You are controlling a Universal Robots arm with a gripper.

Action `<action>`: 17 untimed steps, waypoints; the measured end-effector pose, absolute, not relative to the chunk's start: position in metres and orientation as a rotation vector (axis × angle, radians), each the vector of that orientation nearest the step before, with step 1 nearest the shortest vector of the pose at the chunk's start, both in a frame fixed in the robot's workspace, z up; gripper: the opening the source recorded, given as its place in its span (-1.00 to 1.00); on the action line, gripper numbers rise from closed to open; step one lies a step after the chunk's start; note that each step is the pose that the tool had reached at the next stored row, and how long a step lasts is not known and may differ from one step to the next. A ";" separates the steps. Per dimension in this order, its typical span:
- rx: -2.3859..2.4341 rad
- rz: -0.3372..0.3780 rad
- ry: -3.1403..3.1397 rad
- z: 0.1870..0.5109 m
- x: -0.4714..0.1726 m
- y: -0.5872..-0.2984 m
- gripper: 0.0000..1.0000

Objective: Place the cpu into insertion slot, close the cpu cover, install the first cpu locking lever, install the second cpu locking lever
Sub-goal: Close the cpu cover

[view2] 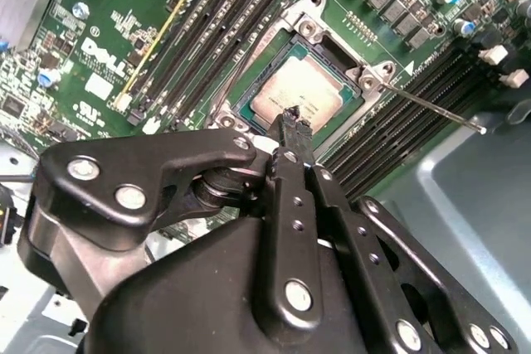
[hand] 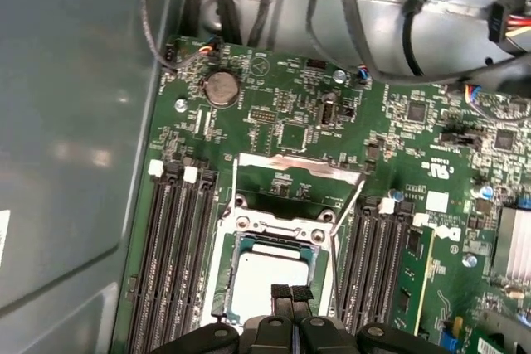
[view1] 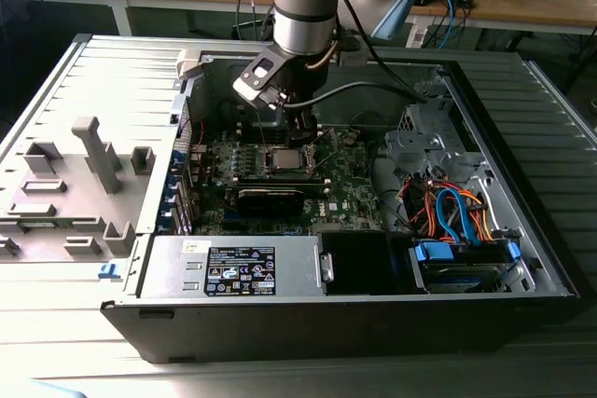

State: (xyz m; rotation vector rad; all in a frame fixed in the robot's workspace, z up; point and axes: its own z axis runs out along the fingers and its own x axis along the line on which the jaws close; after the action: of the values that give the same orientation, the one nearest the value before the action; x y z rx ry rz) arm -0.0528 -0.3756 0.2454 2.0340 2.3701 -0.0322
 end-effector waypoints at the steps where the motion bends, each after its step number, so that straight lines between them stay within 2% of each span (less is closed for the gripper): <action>1: 2.058 -0.033 2.350 0.245 -0.053 -0.376 -0.79; 17: 2.203 -0.038 2.212 0.245 -0.051 -0.376 -0.79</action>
State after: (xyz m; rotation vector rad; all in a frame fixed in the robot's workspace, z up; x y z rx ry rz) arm -0.0510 -0.3758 0.2447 2.2033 2.2122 -0.0380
